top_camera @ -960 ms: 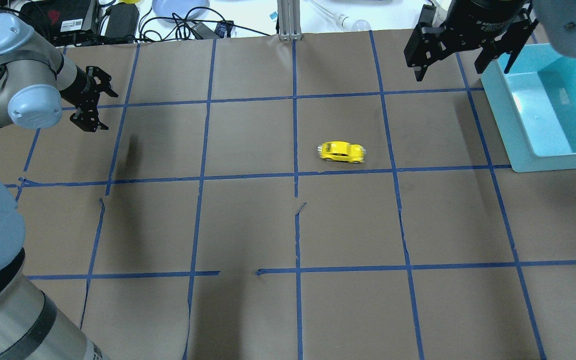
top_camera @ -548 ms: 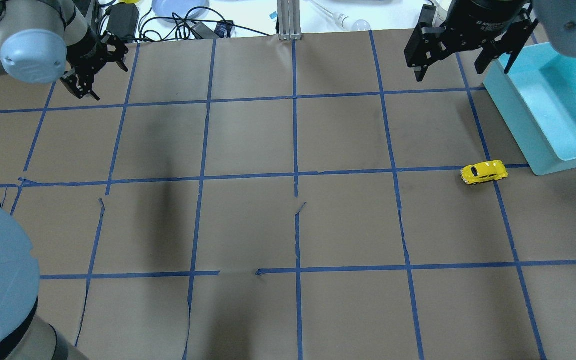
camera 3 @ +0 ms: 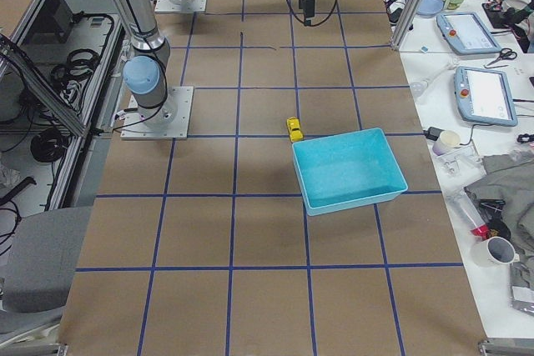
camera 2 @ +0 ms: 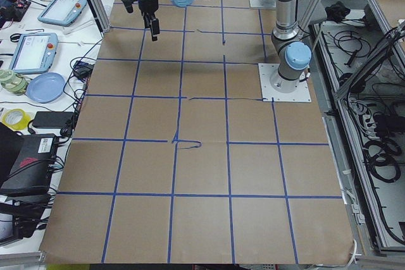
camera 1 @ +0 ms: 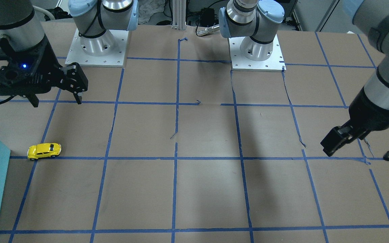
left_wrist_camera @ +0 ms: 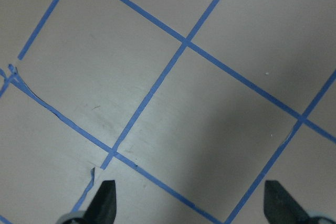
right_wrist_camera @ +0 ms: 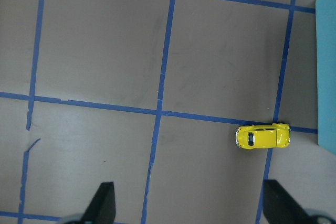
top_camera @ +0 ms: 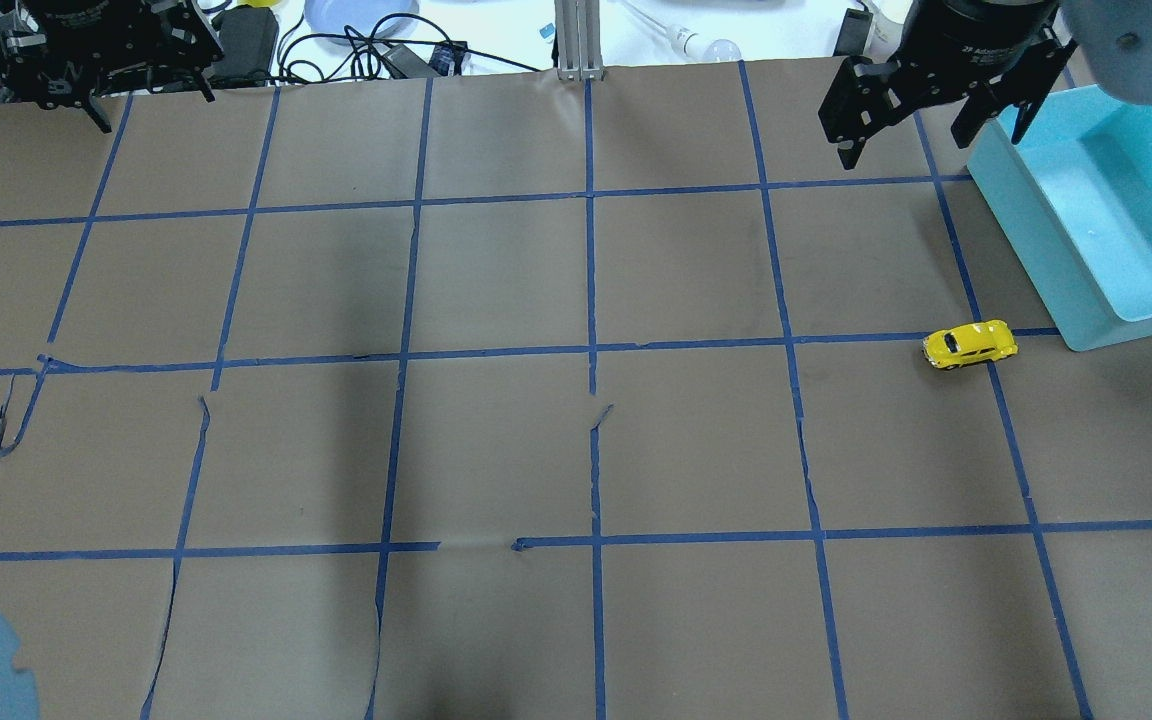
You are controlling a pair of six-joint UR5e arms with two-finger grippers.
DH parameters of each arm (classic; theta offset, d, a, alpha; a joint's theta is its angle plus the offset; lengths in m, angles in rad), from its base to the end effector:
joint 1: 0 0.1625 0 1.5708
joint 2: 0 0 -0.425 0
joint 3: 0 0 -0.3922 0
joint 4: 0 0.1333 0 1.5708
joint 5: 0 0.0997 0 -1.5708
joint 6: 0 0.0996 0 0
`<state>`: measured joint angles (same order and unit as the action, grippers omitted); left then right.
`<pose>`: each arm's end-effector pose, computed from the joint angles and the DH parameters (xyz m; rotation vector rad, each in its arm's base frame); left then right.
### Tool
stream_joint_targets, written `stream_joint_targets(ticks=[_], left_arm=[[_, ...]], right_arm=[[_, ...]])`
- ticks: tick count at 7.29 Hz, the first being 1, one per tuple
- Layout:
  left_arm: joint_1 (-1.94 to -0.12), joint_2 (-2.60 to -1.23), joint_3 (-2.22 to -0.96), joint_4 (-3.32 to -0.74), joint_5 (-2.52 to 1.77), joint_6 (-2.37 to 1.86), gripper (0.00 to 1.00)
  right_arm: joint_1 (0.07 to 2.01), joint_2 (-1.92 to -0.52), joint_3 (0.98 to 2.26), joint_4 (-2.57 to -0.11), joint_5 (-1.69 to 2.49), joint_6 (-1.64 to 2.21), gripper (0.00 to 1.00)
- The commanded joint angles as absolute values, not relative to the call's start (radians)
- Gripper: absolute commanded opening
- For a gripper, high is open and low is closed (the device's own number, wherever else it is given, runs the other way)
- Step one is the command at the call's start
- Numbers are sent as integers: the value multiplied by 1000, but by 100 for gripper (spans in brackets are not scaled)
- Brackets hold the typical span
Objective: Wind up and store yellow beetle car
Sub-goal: 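Lower the right gripper onto the car and grasp it while the left arm withdraws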
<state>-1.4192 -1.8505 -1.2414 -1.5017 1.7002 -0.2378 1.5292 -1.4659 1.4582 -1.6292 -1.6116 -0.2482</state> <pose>-0.0255 -0.6308 0.5042 -0.5941 2.9527 -0.1873 0.1066 -0.5476 0.4955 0.3166 -3.0741 0.0920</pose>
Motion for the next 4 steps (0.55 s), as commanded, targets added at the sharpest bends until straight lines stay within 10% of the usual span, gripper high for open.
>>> stream_joint_targets(ticks=[1, 4], left_arm=[[-1475, -1804, -1253, -1517, 1706, -190, 100], [-1516, -1766, -1351, -1505, 1707, 87, 100]], right_arm=[[1416, -1373, 1456, -1628, -1609, -663, 100], [1240, -1281, 1489, -1634, -1554, -1242, 100]])
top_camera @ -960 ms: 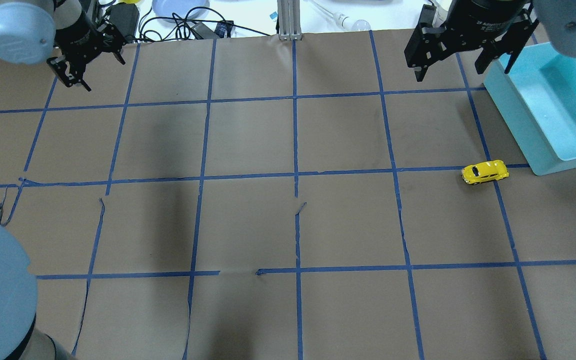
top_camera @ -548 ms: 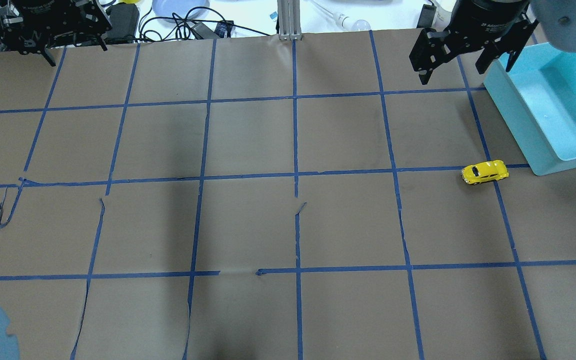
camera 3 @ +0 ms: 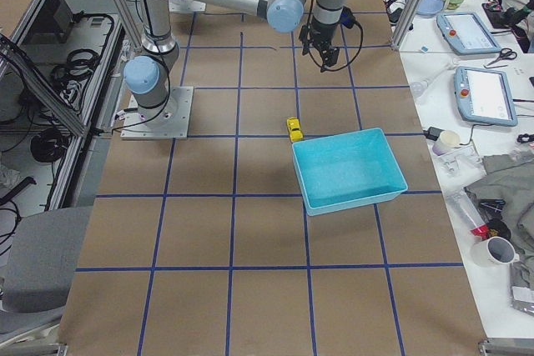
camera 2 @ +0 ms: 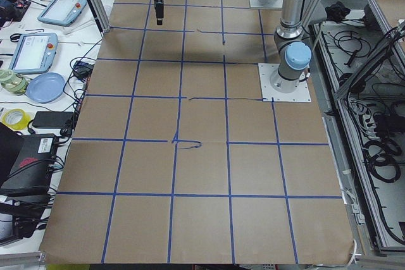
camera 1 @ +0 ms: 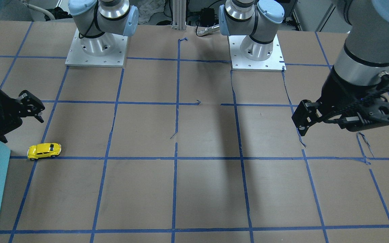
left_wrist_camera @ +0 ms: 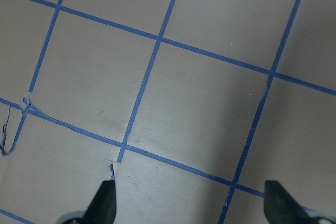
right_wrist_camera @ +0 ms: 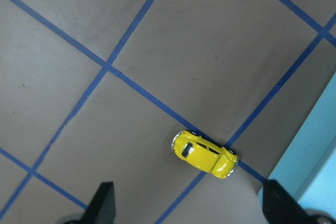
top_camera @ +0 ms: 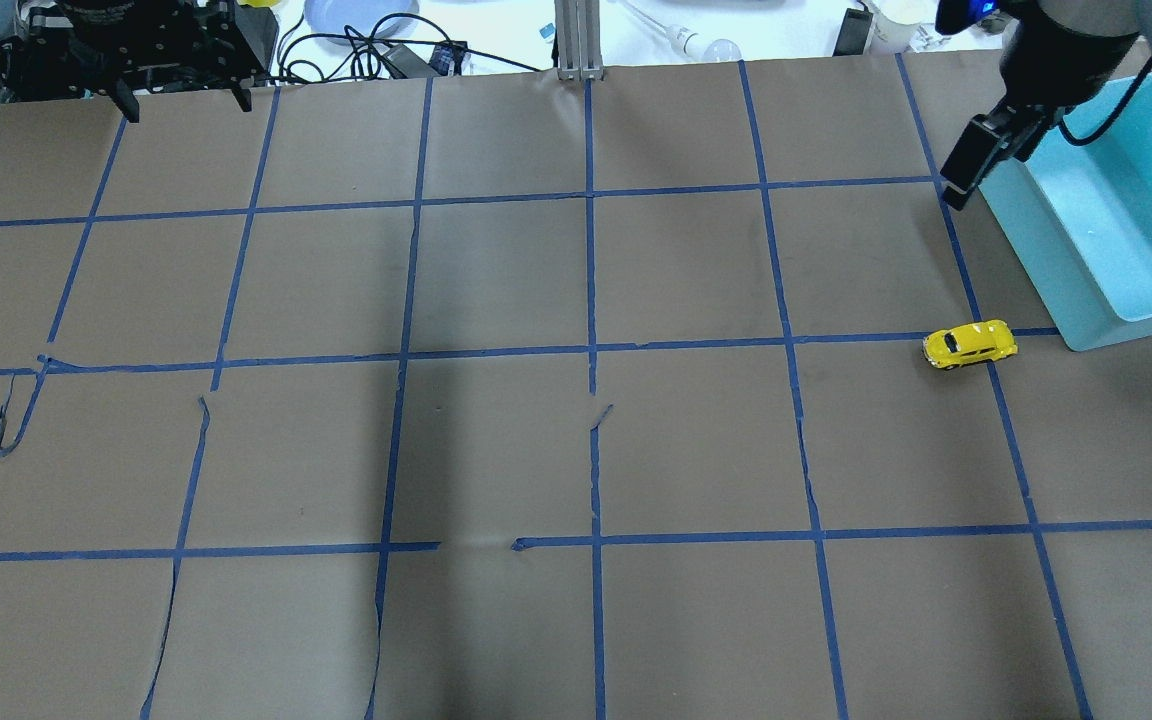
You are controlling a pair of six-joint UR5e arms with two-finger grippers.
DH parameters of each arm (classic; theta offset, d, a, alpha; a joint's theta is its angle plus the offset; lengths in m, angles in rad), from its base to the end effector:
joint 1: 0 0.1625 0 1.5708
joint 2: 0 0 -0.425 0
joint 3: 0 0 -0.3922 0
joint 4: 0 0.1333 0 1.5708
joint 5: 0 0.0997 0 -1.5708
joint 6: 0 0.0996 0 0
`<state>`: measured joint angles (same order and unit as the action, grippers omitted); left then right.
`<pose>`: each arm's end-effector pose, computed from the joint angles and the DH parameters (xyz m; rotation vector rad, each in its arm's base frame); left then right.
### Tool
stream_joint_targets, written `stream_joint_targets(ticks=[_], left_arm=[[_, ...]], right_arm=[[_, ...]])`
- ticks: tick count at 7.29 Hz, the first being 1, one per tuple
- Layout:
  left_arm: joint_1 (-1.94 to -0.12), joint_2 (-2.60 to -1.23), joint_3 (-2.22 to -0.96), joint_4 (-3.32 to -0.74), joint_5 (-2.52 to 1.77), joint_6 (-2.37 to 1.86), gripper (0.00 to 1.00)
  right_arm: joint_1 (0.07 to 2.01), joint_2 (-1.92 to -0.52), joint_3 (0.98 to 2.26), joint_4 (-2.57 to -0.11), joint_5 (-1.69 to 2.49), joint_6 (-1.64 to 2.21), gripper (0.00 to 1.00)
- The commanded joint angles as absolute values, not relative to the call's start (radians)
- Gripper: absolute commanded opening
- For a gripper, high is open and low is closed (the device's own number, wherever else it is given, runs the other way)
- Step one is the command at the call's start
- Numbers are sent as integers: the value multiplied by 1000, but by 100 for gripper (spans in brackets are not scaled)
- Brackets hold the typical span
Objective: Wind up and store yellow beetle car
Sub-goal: 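Lower the right gripper onto the car and grasp it while the left arm withdraws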
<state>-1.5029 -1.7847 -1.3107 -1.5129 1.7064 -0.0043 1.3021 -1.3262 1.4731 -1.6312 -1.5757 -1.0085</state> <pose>-0.0794 -0.5982 0.5081 -0.1188 2.9968 -0.1497 -0.0264 -0.5960 0.4096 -1.1181 2.8827 0.1120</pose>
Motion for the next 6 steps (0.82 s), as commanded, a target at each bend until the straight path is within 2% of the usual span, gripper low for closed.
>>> stream_joint_targets(ticks=[1, 4, 5, 6], left_arm=[[-1516, -1760, -1359, -1500, 1709, 87, 100], [-1516, -1727, -1368, -1538, 1700, 86, 100], [-1517, -1721, -1368, -1572, 1680, 86, 100], [-1516, -1721, -1367, -1566, 1601, 81, 100]], right_arm=[[1215, -1252, 1546, -1710, -1540, -1422, 100], [1204, -1247, 1831, -2086, -1551, -1797, 100], [1204, -1235, 1900, -2205, -1551, -1842, 100], [1204, -1223, 1911, -2235, -1551, -1912, 98]])
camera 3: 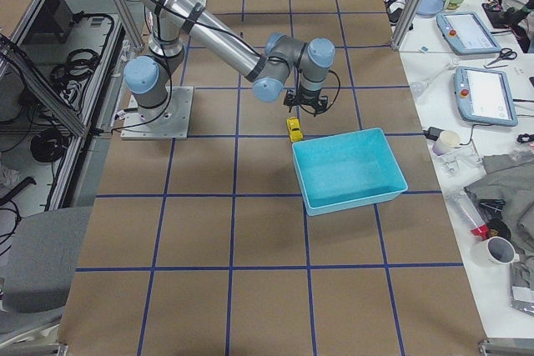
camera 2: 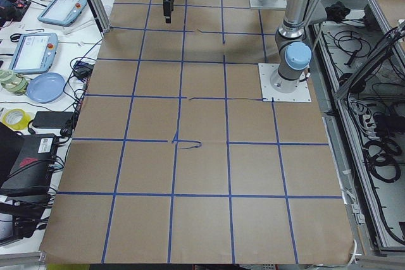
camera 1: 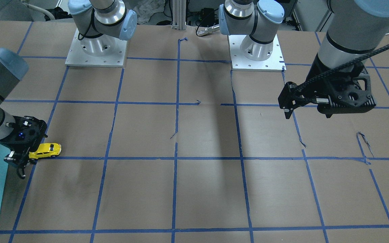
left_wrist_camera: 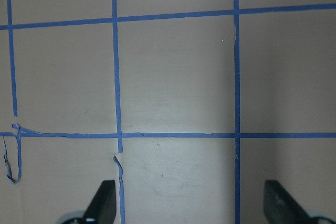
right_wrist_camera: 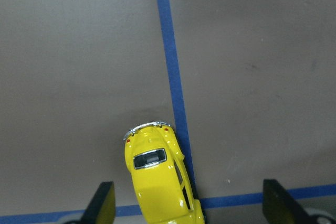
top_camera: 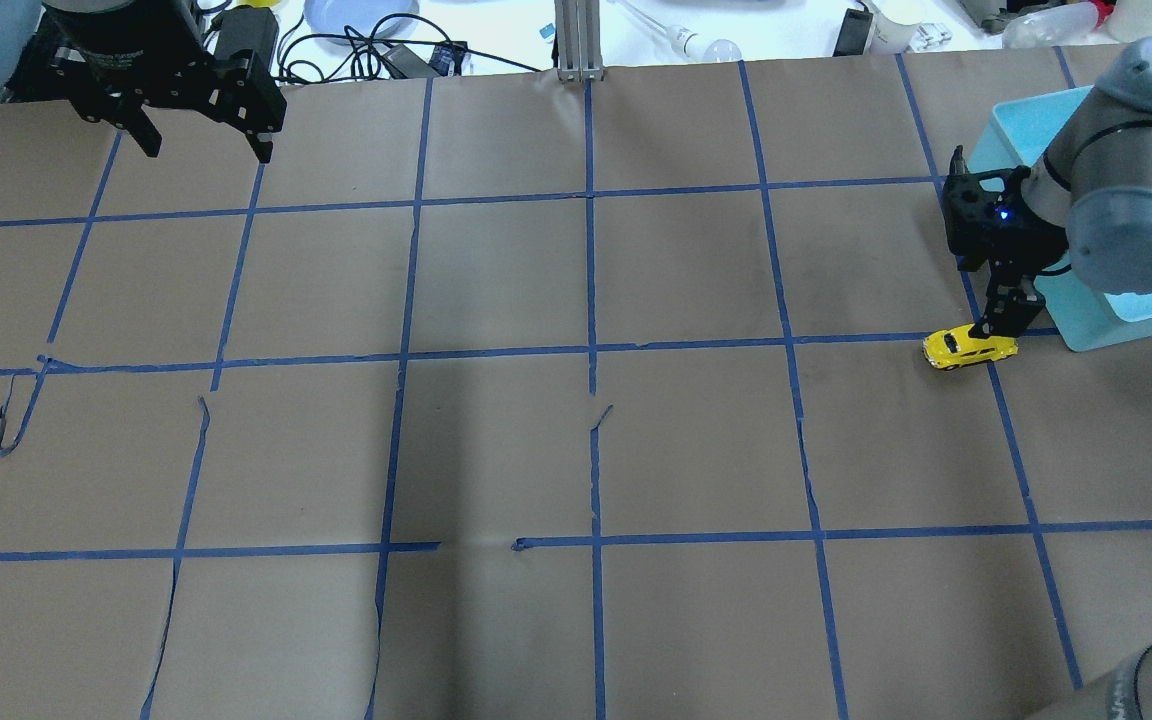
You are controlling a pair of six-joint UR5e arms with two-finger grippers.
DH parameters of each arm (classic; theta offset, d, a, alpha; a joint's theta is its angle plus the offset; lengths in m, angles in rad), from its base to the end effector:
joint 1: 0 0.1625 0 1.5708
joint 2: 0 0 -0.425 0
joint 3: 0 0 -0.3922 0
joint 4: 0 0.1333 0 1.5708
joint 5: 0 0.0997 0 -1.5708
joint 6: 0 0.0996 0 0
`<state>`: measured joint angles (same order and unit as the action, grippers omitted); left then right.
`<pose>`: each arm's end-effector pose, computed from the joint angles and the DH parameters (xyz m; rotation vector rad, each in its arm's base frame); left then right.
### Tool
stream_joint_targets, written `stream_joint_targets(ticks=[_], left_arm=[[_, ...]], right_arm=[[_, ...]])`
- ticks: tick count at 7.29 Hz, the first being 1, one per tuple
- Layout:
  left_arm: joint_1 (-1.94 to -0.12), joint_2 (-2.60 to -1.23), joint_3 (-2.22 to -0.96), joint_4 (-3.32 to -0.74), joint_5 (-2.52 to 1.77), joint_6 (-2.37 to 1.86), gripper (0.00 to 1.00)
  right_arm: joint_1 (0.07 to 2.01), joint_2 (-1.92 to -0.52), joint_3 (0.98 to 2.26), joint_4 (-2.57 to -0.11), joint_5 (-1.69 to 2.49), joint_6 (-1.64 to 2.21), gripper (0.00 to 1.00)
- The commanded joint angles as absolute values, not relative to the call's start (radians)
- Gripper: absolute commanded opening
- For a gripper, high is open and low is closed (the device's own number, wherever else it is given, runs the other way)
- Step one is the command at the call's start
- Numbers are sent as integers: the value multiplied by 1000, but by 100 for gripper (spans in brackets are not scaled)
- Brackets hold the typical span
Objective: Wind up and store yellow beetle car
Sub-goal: 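Lower the right gripper onto the car and grasp it while the left arm withdraws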
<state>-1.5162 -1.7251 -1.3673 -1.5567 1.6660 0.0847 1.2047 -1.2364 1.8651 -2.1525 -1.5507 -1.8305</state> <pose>-0.0929 -0.5687 0.5091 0.0412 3.0408 -0.0859 -0.0711 -0.5635 0.2292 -2.0655 2.2990 0.0054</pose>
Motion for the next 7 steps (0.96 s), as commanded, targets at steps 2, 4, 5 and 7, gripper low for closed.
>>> stream_joint_targets(ticks=[2, 4, 5, 7], left_arm=[[-1519, -1727, -1371, -1568, 1592, 78, 100], [-1549, -1720, -1373, -1572, 1557, 63, 100], [-1554, -1715, -1374, -1574, 1562, 64, 100], [-1545, -1704, -1396, -1574, 1571, 72, 100]], right_arm=[[1204, -1221, 1916, -2232, -1572, -1945, 85], [1203, -1213, 1936, -2243, -1635, -1965, 76], [1203, -1209, 1940, -2247, -1641, -1971, 64], [1203, -1206, 1942, -2255, -1640, -1968, 10]])
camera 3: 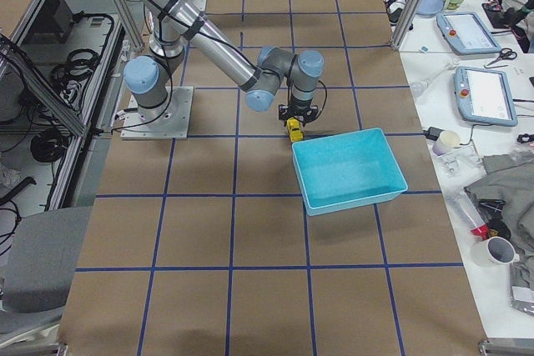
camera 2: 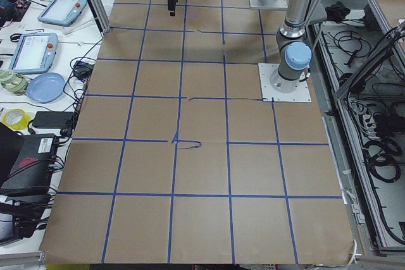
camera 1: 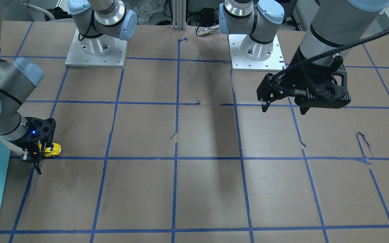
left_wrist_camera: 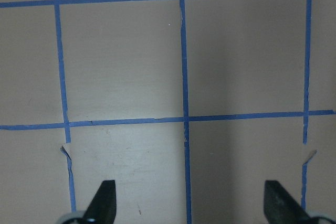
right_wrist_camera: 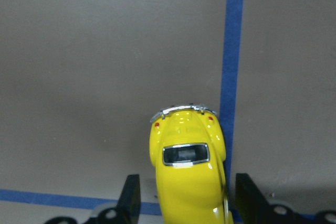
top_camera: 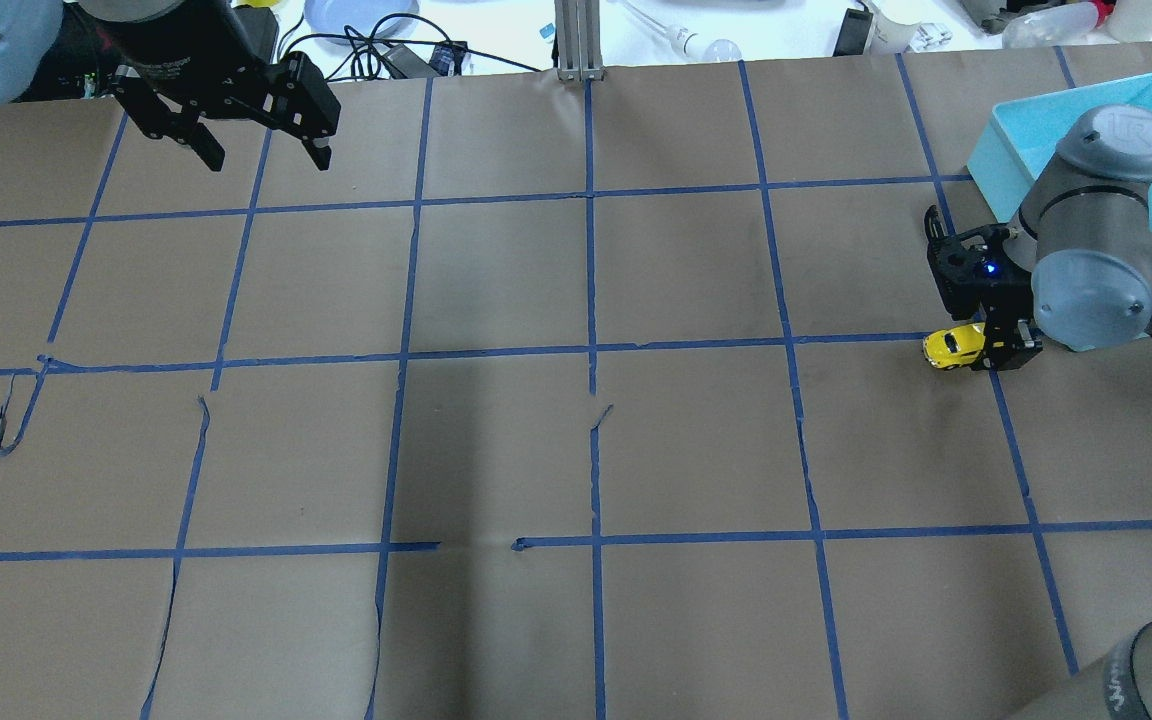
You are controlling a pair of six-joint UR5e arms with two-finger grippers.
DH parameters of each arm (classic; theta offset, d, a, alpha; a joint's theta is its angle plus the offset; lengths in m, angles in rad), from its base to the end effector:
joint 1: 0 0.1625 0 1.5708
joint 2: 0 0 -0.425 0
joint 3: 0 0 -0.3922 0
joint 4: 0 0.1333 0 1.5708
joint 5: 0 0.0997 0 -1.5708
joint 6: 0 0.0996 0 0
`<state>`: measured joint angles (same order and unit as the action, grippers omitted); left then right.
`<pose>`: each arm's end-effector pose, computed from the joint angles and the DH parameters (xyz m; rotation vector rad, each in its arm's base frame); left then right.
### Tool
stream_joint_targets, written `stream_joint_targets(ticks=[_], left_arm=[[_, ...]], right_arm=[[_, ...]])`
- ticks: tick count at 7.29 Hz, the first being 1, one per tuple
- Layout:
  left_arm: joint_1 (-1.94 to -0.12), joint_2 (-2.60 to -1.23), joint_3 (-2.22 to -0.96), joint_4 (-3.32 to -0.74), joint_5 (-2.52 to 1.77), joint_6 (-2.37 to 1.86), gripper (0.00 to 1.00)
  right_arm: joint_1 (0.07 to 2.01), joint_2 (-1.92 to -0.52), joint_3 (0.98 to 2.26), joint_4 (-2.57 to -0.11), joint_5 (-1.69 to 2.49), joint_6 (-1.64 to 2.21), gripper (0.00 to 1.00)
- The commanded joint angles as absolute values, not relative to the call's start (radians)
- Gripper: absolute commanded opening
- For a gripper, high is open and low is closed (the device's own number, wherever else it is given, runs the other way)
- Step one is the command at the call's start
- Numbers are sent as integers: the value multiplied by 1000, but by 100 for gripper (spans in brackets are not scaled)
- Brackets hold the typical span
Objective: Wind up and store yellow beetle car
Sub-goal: 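Lift the car with the right gripper and place it in the blue bin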
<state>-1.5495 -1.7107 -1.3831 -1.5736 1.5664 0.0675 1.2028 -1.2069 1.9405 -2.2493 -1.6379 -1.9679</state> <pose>-0.1219 -0.5578 0.5071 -0.0726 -3.1376 0.0708 -0.0749 -0.5463 0.1924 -2.2361 2.1680 0.1298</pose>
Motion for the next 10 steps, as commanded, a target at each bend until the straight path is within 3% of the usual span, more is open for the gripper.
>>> stream_joint_targets(ticks=[1, 3, 5, 7, 10], left_arm=[[-1536, -1701, -1397, -1572, 1566, 74, 100], [-1532, -1716, -1407, -1566, 1569, 74, 100], [-1539, -1688, -1463, -1560, 1568, 74, 100], [-1543, -1678, -1473, -1559, 1565, 67, 100], [-1545, -1677, -1474, -1560, 1571, 71, 100]], right_arm=[[1203, -1212, 1941, -2266, -1644, -1967, 3], [1206, -1283, 1898, -2234, -1658, -1900, 0], [1204, -1319, 1704, -1976, -1648, -1888, 0], [1181, -1176, 1347, -1727, -1686, -1914, 0], [1017, -959, 1244, -1909, -1671, -2179, 0]])
